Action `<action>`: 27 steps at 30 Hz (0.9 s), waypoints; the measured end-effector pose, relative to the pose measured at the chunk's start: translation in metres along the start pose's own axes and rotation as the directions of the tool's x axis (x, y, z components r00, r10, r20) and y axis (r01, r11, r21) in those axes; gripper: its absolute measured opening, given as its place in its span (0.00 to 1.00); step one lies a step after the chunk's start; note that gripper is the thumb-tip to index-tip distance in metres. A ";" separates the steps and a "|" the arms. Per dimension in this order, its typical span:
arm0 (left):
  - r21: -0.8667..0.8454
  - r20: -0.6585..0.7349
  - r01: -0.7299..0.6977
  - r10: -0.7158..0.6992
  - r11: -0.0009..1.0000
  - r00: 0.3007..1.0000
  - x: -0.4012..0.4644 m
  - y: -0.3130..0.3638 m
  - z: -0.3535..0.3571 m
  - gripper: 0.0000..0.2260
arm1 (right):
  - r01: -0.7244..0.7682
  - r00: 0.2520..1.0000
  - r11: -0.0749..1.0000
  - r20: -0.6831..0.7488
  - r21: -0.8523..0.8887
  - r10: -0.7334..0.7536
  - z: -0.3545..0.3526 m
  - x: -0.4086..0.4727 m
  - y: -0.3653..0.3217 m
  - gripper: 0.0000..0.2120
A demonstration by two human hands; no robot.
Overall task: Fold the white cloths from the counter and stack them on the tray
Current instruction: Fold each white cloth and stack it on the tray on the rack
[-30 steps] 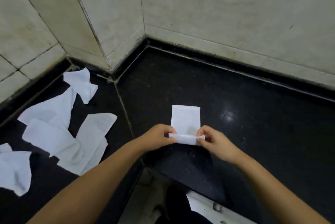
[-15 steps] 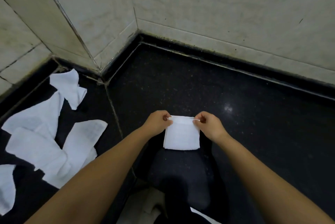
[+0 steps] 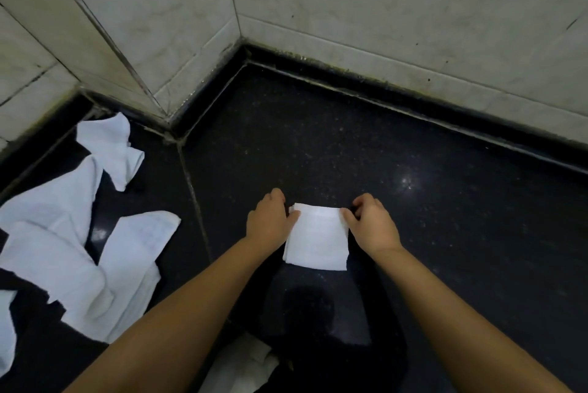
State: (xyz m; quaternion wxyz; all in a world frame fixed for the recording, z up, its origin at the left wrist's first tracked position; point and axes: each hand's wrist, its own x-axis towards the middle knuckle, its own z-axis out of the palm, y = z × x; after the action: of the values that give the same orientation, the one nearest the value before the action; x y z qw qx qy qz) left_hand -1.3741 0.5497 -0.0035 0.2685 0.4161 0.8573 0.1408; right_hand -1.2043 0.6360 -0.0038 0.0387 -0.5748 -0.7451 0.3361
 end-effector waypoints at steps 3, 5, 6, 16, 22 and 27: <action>0.106 -0.038 0.057 -0.053 0.993 0.998 -0.019 -0.004 0.011 0.17 | -0.025 0.999 0.994 0.023 -0.109 0.028 0.000 -0.021 -0.002 0.17; 0.236 -0.070 0.034 -0.018 0.971 0.997 -0.030 -0.005 0.021 0.19 | 0.016 1.000 0.961 0.006 -0.278 -0.015 0.012 -0.039 -0.002 0.20; 0.299 -0.078 0.014 0.009 0.954 0.997 -0.034 -0.004 0.026 0.19 | 0.044 0.999 0.932 -0.007 -0.360 -0.049 0.018 -0.046 -0.001 0.20; 0.153 0.034 0.142 -0.148 0.978 0.988 -0.029 0.013 0.024 0.17 | -0.275 0.961 0.946 -0.031 -0.172 0.274 0.033 -0.042 -0.028 0.15; -0.513 0.174 0.163 -0.084 0.842 0.981 -0.052 0.005 0.007 0.04 | -0.371 0.927 0.848 0.107 0.377 0.358 0.024 -0.064 -0.020 0.15; -0.821 0.368 0.239 0.160 0.519 0.916 -0.101 0.022 -0.021 0.07 | -0.231 0.962 0.597 0.089 0.768 0.258 -0.006 -0.126 -0.002 0.04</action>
State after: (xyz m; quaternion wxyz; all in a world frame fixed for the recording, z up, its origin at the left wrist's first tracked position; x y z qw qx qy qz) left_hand -1.3211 0.4829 0.0585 0.6092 0.2299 0.6123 0.4485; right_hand -1.1611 0.5277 0.0436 0.2460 -0.6041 -0.4426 0.6154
